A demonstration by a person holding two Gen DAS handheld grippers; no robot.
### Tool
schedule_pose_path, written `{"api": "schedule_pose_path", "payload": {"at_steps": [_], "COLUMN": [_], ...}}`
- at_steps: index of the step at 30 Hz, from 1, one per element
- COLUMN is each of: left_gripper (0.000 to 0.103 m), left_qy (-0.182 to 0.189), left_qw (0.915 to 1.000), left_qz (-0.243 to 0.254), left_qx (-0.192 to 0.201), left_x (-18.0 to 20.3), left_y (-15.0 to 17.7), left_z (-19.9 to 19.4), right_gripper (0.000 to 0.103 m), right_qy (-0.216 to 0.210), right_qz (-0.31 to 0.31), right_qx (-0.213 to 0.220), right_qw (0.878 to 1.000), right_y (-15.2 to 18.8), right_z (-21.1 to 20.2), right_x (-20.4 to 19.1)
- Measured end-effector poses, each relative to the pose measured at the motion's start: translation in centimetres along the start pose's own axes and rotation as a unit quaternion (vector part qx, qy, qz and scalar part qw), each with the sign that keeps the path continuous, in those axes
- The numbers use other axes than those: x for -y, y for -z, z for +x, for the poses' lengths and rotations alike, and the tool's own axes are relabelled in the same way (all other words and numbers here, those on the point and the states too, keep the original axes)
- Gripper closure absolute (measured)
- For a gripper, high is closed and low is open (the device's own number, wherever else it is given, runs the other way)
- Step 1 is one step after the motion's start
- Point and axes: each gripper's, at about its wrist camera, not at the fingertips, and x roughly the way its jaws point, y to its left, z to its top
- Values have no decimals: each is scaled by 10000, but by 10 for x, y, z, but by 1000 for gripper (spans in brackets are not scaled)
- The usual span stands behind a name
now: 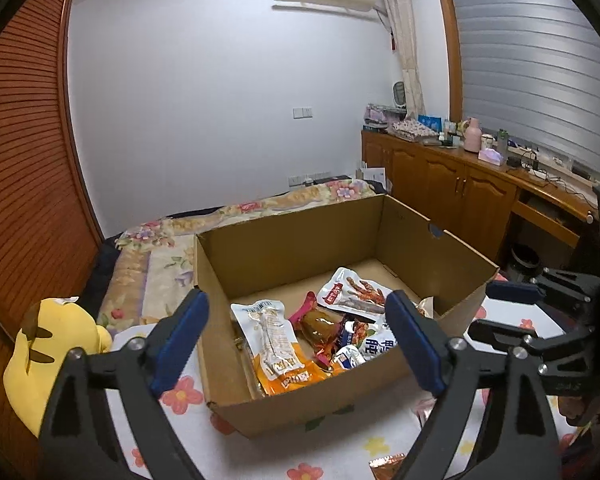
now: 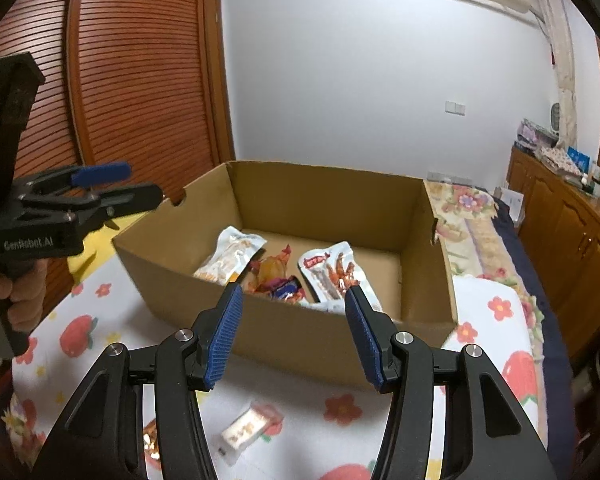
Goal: Organize snacks
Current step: 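Move both grippers back to the two sweets left on the bedspread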
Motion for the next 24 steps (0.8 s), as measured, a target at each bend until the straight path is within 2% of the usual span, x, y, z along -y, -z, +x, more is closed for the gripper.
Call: {"api": "schedule_pose_path", "payload": {"at_steps": [2, 4, 6, 8, 16, 24], "left_gripper": [7, 5, 5, 5, 5, 5], "left_qy": [10, -3, 2, 16, 188, 341], "left_qw": [10000, 10000, 9999, 9998, 9995, 9982], "left_qz": [12, 44, 101, 182, 239, 107], "left_qx": [40, 87, 110, 108, -26, -478], "left_x": [2, 4, 9, 15, 34, 43], "left_y": [3, 7, 11, 16, 45, 85], "left_z": [-6, -10, -15, -18, -25, -16], "right_gripper": [47, 40, 24, 14, 13, 16], "right_qy": [-19, -2, 80, 147, 120, -62], "right_qz": [12, 17, 0, -26, 2, 32], "right_qx": [24, 36, 61, 93, -63, -432], "right_qw": [10000, 10000, 9999, 9998, 9999, 9990], "right_y": [7, 12, 18, 23, 42, 61], "right_z": [-7, -12, -17, -20, -21, -7], "right_x": [-2, -3, -5, -7, -11, -14]}}
